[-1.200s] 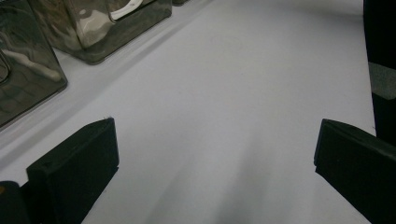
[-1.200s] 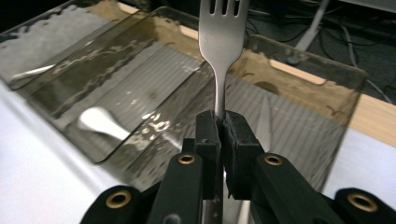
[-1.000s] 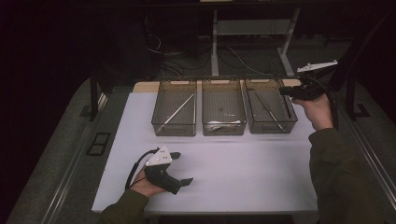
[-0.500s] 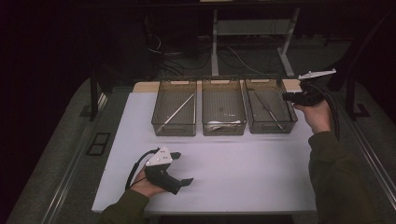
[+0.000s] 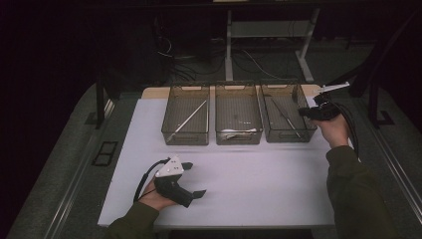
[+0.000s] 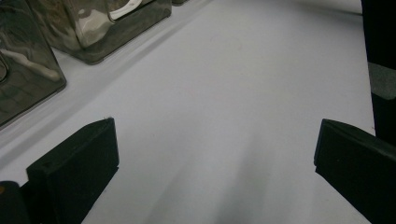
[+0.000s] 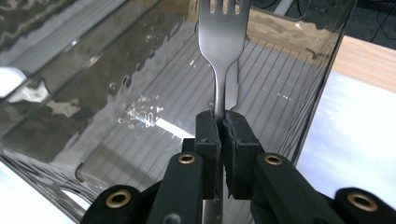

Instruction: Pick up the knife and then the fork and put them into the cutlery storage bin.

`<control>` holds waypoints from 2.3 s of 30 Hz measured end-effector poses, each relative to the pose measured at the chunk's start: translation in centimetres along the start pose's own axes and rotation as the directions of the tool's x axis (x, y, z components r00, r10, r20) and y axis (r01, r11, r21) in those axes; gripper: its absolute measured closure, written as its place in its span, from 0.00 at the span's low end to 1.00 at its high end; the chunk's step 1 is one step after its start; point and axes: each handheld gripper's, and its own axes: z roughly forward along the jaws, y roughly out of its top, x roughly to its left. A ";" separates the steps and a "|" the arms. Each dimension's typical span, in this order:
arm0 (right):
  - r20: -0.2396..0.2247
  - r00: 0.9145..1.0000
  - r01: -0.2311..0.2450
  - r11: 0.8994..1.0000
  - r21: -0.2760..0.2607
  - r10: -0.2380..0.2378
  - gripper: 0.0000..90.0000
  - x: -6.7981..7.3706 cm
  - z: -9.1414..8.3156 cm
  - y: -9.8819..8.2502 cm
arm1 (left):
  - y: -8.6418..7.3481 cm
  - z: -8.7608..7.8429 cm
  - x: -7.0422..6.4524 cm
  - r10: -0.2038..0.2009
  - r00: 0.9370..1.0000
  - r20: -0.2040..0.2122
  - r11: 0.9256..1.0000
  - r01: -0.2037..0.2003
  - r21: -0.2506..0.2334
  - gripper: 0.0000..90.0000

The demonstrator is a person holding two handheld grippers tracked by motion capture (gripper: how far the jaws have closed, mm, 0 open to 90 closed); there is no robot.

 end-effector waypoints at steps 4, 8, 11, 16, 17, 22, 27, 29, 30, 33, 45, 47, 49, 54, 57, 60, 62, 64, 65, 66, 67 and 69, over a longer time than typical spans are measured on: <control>-0.006 1.000 0.007 1.000 0.027 -0.007 0.94 0.2 0.6 -0.2 | 0.0 0.0 0.0 -0.001 1.000 0.001 1.000 0.001 -0.001 0.00; -0.003 1.000 0.010 0.999 0.038 -0.010 0.94 0.4 0.8 -0.1 | 0.0 0.0 0.0 -0.001 1.000 0.000 1.000 0.001 -0.001 0.00; -0.001 1.000 0.017 0.999 0.045 -0.017 0.94 0.5 0.9 0.0 | 0.0 0.0 0.0 -0.001 1.000 0.001 1.000 0.001 -0.001 0.00; 0.006 1.000 0.021 0.998 0.059 -0.021 0.92 0.6 1.3 0.0 | 0.0 0.0 0.0 -0.001 1.000 0.000 1.000 0.001 -0.001 0.00; 0.007 1.000 0.019 0.998 0.057 -0.019 0.90 0.6 1.3 0.0 | 0.0 0.0 0.0 -0.001 1.000 0.000 1.000 0.001 -0.001 0.00; -0.012 1.000 -0.002 0.999 0.042 0.003 0.80 0.6 1.3 0.1 | 0.0 0.0 0.0 -0.002 1.000 0.000 1.000 0.002 -0.001 0.00; -0.034 0.999 -0.031 0.999 0.024 0.032 0.66 0.5 1.1 0.1 | 0.0 0.0 0.0 -0.001 1.000 -0.001 1.000 0.001 -0.002 0.00; -0.049 0.998 -0.046 0.999 0.020 0.047 0.61 0.6 1.0 0.1 | 0.0 0.0 0.0 -0.002 1.000 0.000 1.000 0.002 -0.001 0.00; -0.053 0.998 -0.046 0.999 0.018 0.047 0.58 0.6 0.9 0.1 | 0.0 0.0 0.0 -0.001 1.000 -0.001 1.000 0.001 -0.001 0.00; -0.067 0.996 -0.054 0.999 -0.002 0.054 0.56 0.8 0.5 0.2 | 0.0 0.0 0.0 -0.002 1.000 -0.001 1.000 0.002 0.000 0.00; -0.127 0.991 -0.052 0.998 -0.026 0.048 0.41 2.2 -0.8 0.0 | 0.0 0.0 0.0 -0.009 1.000 -0.010 1.000 0.009 0.005 0.00; -0.129 0.991 -0.040 0.999 -0.028 0.036 0.40 2.5 -1.0 -0.1 | 0.0 0.0 0.0 -0.011 1.000 -0.012 1.000 0.011 0.002 0.00; -0.136 0.990 -0.035 0.999 -0.038 0.029 0.38 2.9 -1.3 -0.3 | 0.0 0.0 0.0 -0.013 1.000 -0.013 1.000 0.013 -0.002 0.00; -0.155 0.988 -0.022 0.997 -0.080 0.009 0.33 3.8 -2.0 -1.1 | 0.0 0.0 -0.1 -0.009 1.000 -0.009 1.000 0.009 -0.007 0.00; -0.176 0.984 -0.012 0.996 -0.094 -0.004 0.32 4.4 -2.3 -1.6 | 0.0 0.0 -0.2 -0.007 1.000 -0.009 1.000 0.007 -0.006 0.00; -0.178 0.984 0.012 0.995 -0.102 -0.030 0.30 5.2 -2.6 -2.1 | 0.0 0.0 -0.1 -0.006 1.000 -0.006 1.000 0.006 -0.004 0.00; -0.187 0.981 0.025 0.994 -0.110 -0.046 0.28 5.8 -2.9 -2.3 | 0.0 0.0 -0.1 -0.008 1.000 -0.006 1.000 0.008 -0.007 0.00; -0.191 0.980 0.038 0.993 -0.115 -0.059 0.27 6.3 -3.1 -2.5 | 0.0 0.1 -0.1 -0.006 1.000 -0.005 1.000 0.006 -0.006 0.00; -0.193 0.979 0.043 0.992 -0.120 -0.066 0.26 6.5 -3.3 -2.6 | 0.0 0.1 -0.1 -0.007 1.000 -0.005 1.000 0.007 -0.005 0.00; -0.193 0.979 0.048 0.991 -0.123 -0.071 0.26 6.7 -3.4 -2.8 | 0.0 0.1 -0.1 -0.008 1.000 -0.006 1.000 0.008 -0.005 0.00; -0.192 0.979 0.050 0.991 -0.125 -0.074 0.26 6.9 -3.5 -2.9 | 0.0 0.1 -0.1 -0.008 1.000 -0.006 1.000 0.008 -0.005 0.00; -0.200 0.977 0.052 0.989 -0.139 -0.079 0.25 7.4 -3.7 -3.4 | 0.0 0.0 0.0 -0.003 1.000 -0.006 1.000 0.003 0.001 0.00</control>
